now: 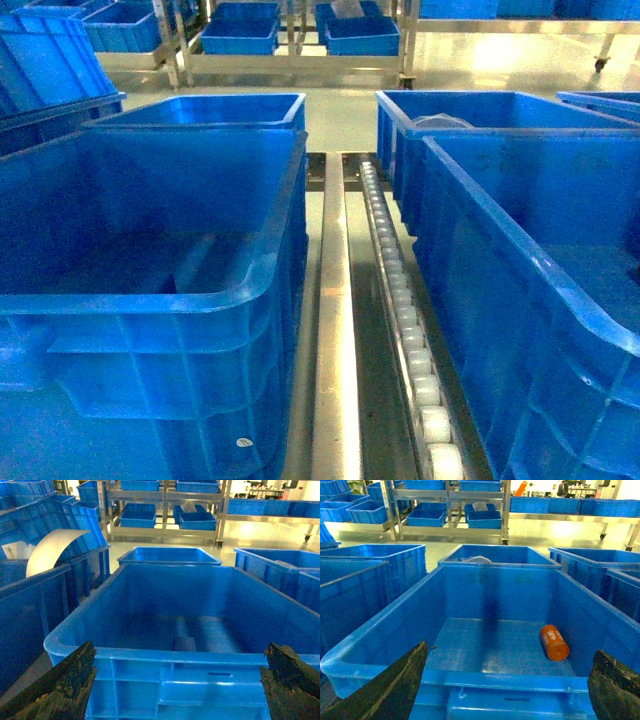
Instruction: Sort blue parts and orange caps into right shelf containers
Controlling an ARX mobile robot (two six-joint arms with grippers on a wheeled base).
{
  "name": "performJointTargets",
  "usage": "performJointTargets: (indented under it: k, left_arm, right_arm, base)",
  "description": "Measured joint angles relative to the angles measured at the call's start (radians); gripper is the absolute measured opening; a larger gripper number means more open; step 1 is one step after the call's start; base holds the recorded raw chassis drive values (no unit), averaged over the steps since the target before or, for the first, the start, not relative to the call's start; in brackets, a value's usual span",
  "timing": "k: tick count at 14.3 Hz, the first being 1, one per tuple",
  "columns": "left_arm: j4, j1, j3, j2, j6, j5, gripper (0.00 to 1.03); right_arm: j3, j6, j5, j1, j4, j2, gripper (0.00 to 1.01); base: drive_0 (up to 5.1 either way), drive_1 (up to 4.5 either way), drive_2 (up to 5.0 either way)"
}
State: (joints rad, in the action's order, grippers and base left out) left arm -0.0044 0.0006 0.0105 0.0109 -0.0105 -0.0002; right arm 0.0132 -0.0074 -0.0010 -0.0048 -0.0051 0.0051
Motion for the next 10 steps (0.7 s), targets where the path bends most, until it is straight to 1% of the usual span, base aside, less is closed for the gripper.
performJointTargets:
  k: [10]
  left_arm:
    - [0.0,0.0,0.0,0.0,0.0,0.0,0.98]
  right_arm:
    - [0.0,0.0,0.0,0.0,0.0,0.0,0.98]
  base:
    - [0.0,0.0,0.0]
